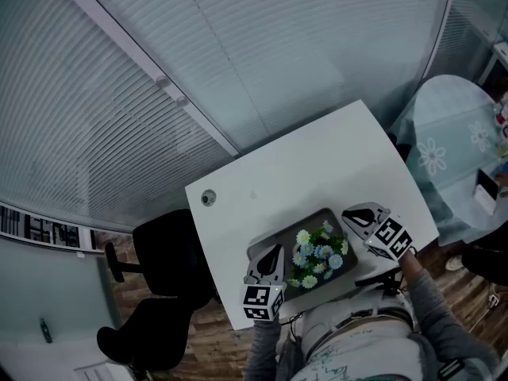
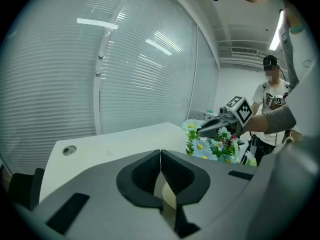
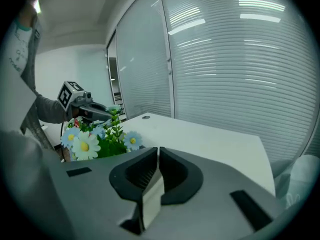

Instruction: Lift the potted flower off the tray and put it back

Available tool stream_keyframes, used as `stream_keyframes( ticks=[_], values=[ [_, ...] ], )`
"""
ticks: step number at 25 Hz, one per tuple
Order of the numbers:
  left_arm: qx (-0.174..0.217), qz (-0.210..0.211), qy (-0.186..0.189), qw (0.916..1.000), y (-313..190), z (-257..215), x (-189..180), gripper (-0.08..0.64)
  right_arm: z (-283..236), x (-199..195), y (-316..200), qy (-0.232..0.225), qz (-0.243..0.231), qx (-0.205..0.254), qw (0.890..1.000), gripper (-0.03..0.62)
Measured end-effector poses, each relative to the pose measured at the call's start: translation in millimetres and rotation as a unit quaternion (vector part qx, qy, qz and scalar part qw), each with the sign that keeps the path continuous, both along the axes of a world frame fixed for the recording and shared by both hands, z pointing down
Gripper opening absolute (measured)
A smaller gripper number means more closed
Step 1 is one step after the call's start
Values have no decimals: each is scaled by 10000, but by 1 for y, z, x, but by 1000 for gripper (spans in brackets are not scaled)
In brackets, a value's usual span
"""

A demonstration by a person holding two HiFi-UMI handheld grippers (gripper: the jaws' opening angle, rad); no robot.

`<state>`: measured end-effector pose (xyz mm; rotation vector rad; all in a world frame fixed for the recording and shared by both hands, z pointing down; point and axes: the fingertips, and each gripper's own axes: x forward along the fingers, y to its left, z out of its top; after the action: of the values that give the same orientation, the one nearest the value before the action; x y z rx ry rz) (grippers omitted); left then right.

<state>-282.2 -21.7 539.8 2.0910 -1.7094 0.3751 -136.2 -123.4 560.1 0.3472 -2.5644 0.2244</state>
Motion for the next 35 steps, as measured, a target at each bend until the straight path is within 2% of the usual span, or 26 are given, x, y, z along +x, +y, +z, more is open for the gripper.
stream_keyframes(
  ticks=[3, 9, 16, 19, 22, 27, 32, 35],
  values=[
    [-73, 13, 25, 10000, 3, 7, 0, 12, 15, 1, 6, 140, -297, -76, 9994, 25],
    [-353, 451, 9, 9984, 9, 26, 11, 11, 40, 2, 11, 368, -659, -179, 9970, 25],
    [-571, 829, -15, 9949, 21, 42, 17, 12, 58, 0, 38, 370, -1458, -525, 9872, 25],
    [-625, 1158, 103, 9913, 26, 49, 21, 12, 63, 1, 48, 486, -1738, -581, 9819, 25],
    [-647, 1470, 85, 9870, 29, 53, 24, 12, 66, 0, 53, 595, -1858, -454, 9797, 25],
    [-698, 1698, 95, 9830, 35, 60, 26, 12, 60, -7, 65, 317, -2120, -619, 9748, 25],
    [-711, 1933, 54, 9786, 38, 66, 28, 12, 68, -4, 74, 487, -2523, -637, 9643, 28],
    [-710, 2110, 105, 9748, 39, 67, 31, 14, 64, -8, 77, 423, -2541, -643, 9641, 68]
  ],
)
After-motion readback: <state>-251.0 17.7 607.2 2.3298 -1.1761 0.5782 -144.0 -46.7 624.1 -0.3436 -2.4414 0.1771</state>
